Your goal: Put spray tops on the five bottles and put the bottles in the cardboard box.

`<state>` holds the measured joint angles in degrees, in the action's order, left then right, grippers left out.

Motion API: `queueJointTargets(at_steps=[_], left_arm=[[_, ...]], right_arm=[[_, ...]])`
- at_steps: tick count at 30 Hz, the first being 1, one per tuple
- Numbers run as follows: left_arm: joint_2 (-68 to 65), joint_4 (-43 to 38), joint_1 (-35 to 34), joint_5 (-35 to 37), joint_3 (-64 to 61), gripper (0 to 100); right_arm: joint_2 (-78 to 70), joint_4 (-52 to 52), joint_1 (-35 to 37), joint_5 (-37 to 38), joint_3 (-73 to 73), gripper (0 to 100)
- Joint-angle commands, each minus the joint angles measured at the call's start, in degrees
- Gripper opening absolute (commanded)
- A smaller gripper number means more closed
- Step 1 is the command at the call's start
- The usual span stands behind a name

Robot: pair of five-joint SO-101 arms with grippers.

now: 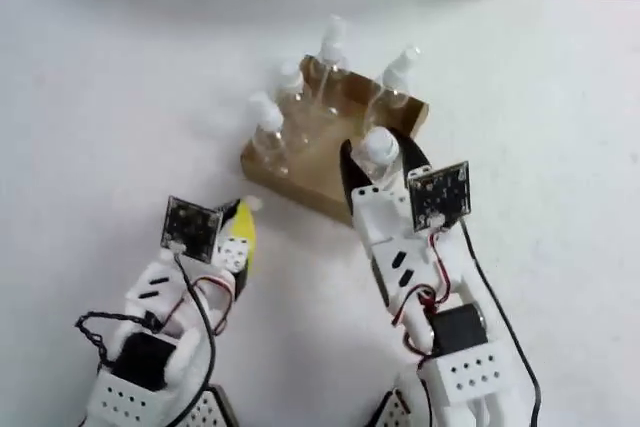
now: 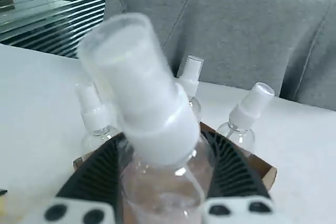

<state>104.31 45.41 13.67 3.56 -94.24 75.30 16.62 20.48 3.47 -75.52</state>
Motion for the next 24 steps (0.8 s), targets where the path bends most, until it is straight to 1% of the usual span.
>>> queueJointTargets(at_steps=[1,6,9,18,24], left_arm=[[0.48,0.26,-0.75,-0.70,0.35,2],[0.48,0.35,-0.75,-0.79,0.35,2],[0.48,0.35,-0.75,-0.88,0.26,2],[0.48,-2.73,-0.75,-0.88,-2.73,2],[0.48,-2.73,-0.75,-0.88,-2.73,2]], right_arm=[[-7.43,-6.81,-0.57,0.97,0.97,1.5],[-18.77,-19.12,-2.51,0.62,0.97,1.5],[-24.40,-24.31,-2.95,0.70,0.97,1.5],[-36.53,-33.10,-2.95,0.88,0.97,1.5],[-43.12,-37.14,-2.86,0.97,0.97,1.5]])
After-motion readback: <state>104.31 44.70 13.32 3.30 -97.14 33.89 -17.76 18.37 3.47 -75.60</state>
